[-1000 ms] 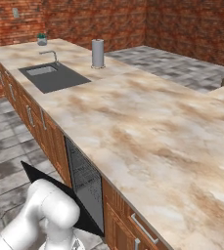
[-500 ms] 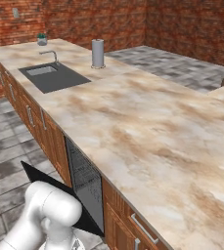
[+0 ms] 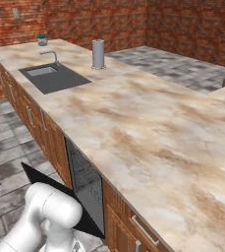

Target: Open the dishwasher door and pull out the top rack.

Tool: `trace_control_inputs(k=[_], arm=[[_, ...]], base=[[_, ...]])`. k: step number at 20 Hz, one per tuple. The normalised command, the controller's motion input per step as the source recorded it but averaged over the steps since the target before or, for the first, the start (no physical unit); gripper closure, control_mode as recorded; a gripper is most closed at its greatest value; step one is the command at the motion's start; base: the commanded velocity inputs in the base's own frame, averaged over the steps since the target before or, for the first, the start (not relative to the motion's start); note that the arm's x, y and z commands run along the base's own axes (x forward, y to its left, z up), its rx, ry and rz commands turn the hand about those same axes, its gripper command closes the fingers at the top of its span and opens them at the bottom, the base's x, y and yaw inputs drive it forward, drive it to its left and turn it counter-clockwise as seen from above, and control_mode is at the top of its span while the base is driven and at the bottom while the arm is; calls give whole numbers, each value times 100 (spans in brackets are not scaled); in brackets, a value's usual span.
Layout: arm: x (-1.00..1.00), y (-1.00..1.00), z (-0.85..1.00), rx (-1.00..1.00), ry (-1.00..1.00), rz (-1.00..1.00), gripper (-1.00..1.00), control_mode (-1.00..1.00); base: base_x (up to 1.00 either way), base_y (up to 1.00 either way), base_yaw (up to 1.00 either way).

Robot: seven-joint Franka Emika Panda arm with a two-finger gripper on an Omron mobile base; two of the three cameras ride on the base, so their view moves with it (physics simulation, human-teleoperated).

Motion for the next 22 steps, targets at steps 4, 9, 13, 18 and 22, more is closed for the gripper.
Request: trace_control_inputs(k=[4,9,13,18,22], arm=[[44,-13,1,2,12,-9,-100,-100],[34,-12,1,9,13,-9,-100,-100],[22,-11,0,6,13,-8,-100,-100],[27,-19,0,6,10,-7,-100,-100],[31,-23,0,1,6,-6,-100,-100]], base=[[0,0,0],[0,0,0],[0,0,0],[0,0,0],[0,0,0]])
